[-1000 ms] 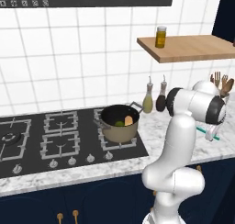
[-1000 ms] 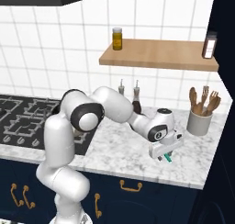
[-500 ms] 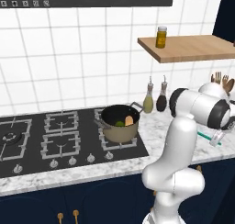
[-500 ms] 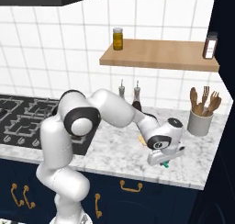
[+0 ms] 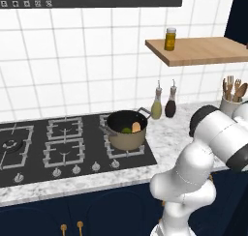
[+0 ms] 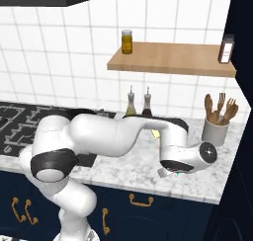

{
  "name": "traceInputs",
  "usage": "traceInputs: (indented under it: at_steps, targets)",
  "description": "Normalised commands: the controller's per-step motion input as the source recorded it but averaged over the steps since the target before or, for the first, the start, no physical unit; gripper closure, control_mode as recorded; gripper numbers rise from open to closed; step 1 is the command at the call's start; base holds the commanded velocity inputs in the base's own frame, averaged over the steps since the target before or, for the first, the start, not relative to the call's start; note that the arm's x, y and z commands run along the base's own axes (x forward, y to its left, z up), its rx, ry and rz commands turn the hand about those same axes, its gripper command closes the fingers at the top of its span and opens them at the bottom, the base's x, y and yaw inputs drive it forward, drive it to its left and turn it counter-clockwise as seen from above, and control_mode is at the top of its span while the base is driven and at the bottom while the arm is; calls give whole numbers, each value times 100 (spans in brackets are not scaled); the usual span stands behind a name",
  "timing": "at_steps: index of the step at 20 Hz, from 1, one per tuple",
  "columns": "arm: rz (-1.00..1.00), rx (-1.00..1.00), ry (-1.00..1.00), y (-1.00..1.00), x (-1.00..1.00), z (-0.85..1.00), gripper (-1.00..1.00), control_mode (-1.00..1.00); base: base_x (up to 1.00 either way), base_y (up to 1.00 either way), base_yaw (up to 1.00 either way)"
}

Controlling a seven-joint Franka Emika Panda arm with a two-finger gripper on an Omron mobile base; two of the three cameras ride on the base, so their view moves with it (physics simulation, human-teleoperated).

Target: Put the lime and squash in the pot. Retrieve the spatula and lightly stir the vegetables in the pot.

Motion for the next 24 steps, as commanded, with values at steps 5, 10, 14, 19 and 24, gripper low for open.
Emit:
traceInputs:
  at_steps: [5, 10, 14, 19, 24]
  targets:
    - [-1, -36, -8, 99, 0, 100, 100, -100, 0, 0, 0]
    - [-4, -91, -11, 88, 0, 72, 100, -100, 0, 0, 0]
    - [-1, -98, 0, 92, -2, 56, 100, -100, 0, 0, 0]
    - [7, -79, 14, 100, -2, 93, 100, -100, 0, 0, 0]
    - [8, -58, 15, 95, 4, 100, 100, -100, 0, 0, 0]
